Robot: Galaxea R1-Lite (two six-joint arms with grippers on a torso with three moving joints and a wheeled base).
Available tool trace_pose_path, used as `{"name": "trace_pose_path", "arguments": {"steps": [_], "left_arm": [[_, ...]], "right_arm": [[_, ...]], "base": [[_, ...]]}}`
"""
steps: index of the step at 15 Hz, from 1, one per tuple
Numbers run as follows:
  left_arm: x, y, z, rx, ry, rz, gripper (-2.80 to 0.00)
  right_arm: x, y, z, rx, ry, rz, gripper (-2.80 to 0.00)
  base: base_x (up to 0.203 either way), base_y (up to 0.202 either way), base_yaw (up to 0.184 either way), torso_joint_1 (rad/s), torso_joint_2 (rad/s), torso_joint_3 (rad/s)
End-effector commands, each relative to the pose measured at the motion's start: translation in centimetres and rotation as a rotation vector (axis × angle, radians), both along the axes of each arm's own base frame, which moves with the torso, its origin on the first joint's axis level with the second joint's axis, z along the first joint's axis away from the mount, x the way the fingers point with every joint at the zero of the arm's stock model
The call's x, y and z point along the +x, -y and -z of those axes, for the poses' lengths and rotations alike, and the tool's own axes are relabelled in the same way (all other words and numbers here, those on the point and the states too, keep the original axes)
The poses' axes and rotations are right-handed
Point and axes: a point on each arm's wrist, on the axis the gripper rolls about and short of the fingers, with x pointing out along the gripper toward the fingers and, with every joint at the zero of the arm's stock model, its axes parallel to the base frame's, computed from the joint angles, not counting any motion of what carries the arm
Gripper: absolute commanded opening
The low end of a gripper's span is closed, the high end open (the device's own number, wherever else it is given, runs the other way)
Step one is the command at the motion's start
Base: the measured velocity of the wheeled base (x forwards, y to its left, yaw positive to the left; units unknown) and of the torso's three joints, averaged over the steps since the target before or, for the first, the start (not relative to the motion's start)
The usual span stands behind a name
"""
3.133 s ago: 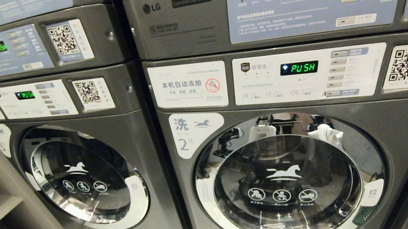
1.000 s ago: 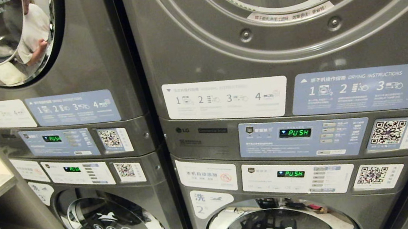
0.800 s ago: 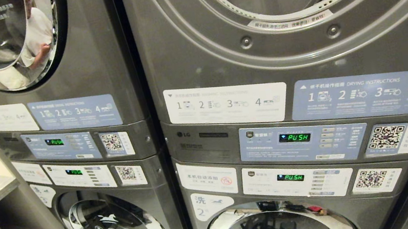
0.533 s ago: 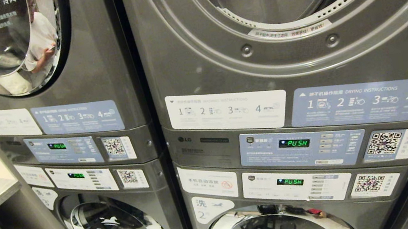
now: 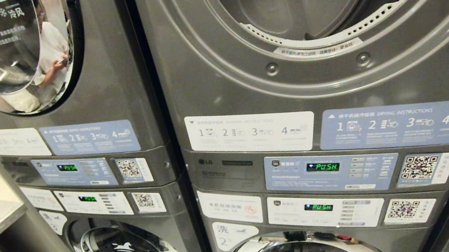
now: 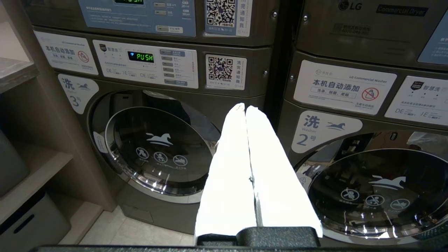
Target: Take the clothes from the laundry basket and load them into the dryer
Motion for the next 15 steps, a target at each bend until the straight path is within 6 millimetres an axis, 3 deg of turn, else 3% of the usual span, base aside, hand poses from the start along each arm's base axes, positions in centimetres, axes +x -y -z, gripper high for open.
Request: {"name": "trace_pose_path", "arguments": {"steps": [1, 15], "left_arm": [[0.0, 0.0, 0.05, -0.001, 0.0, 0.0, -2.8], [0.0, 0.0, 0.05, 0.0, 0.0, 0.0, -2.8]], "right_arm": [[0.15, 0.0, 0.51, 0.001, -0.02, -0.001, -2.8], [0.15, 0.0, 0.49, 0.005, -0.018, 0.001, -2.8]], "base": [[0.0, 0.0, 0.0, 0.089, -0.19, -0.099], [0.0, 0.0, 0.0, 0.077, -0.16, -0.082]]}}
